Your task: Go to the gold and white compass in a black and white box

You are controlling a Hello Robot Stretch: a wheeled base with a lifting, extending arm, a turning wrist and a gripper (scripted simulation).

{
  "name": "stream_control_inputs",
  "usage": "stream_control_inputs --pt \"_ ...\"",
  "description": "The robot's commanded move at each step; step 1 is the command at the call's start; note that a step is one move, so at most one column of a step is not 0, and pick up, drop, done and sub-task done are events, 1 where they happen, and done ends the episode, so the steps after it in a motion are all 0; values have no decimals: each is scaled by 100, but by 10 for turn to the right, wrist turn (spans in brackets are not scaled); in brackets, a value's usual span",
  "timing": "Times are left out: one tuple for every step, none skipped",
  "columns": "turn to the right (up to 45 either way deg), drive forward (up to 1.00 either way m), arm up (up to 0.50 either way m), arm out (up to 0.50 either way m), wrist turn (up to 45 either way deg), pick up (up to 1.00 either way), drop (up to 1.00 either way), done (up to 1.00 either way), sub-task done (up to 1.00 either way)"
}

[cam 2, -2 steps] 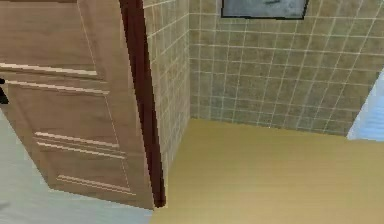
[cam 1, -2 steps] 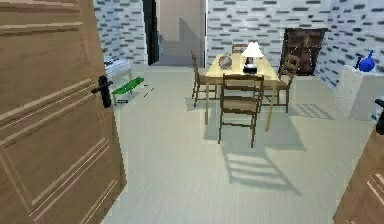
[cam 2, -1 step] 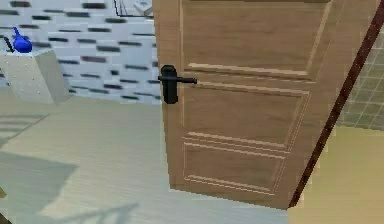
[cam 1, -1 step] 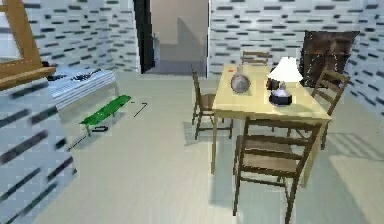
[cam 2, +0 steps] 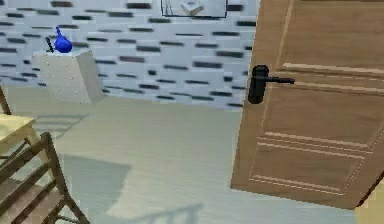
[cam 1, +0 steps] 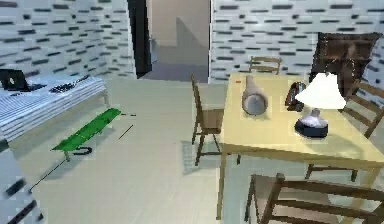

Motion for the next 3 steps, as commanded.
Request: stream_control_inputs --pt "-150 0 0 0 0 0 0 0 0" --pt "0 100 0 0 0 0 0 0 0" --pt "-30 0 0 0 0 0 0 0 0"
